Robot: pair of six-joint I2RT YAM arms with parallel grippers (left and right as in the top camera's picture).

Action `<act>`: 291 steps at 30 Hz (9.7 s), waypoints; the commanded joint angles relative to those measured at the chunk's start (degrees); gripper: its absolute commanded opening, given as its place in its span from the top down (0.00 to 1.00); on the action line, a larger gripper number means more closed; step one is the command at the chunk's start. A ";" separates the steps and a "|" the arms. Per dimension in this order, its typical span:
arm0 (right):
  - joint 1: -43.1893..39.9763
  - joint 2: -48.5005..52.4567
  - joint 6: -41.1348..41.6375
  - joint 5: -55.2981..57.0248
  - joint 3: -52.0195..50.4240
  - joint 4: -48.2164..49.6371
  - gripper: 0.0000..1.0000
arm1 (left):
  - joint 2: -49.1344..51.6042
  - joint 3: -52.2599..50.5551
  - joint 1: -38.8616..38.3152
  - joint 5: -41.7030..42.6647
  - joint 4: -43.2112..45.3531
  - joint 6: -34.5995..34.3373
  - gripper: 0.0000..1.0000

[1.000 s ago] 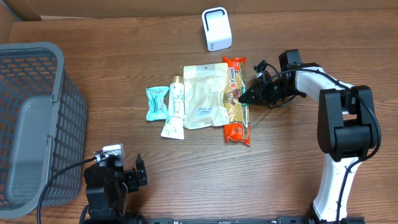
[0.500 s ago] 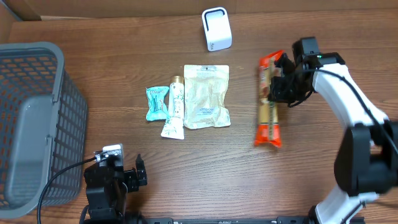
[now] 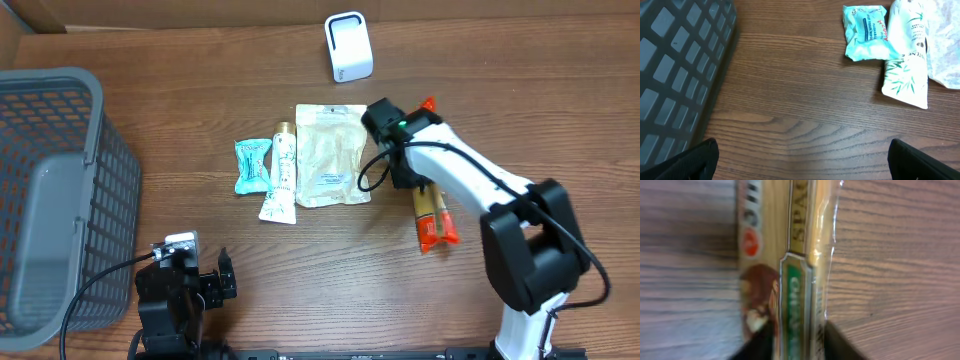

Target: Scan the item barcode

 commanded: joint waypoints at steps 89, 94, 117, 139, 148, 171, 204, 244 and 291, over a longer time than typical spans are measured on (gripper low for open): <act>-4.72 -3.08 1.18 1.01 -4.57 -5.84 0.96 | -0.24 -0.20 0.31 0.55 0.22 1.22 0.00; -2.38 -2.73 1.18 -9.51 -4.57 -5.16 0.79 | -0.24 -0.20 0.31 0.55 0.22 1.22 0.00; -6.16 -11.63 -12.07 -34.32 3.08 -4.98 0.33 | -0.24 -0.20 0.31 0.55 0.22 1.22 0.00; -34.97 -6.36 -28.50 -63.84 -12.76 7.67 0.20 | -0.24 -0.20 0.31 0.55 0.22 1.22 0.00; -34.69 0.48 -28.50 -70.20 -16.24 15.96 0.20 | -0.24 -0.20 0.31 0.55 0.22 1.22 0.00; -32.54 5.49 -23.32 -84.65 -19.32 27.39 0.87 | -0.24 -0.20 0.31 0.55 0.22 1.22 0.01; -24.41 -15.63 -12.76 -36.98 -14.64 7.15 0.78 | -0.24 -0.20 0.31 0.55 0.22 1.25 0.01; -34.23 -7.93 -14.49 -48.30 -23.30 19.71 0.09 | -0.24 -0.20 0.31 0.55 0.22 1.22 0.01; -29.70 -3.45 -21.99 -72.48 -31.74 38.07 0.30 | -0.24 -0.20 0.31 0.55 0.22 1.22 0.00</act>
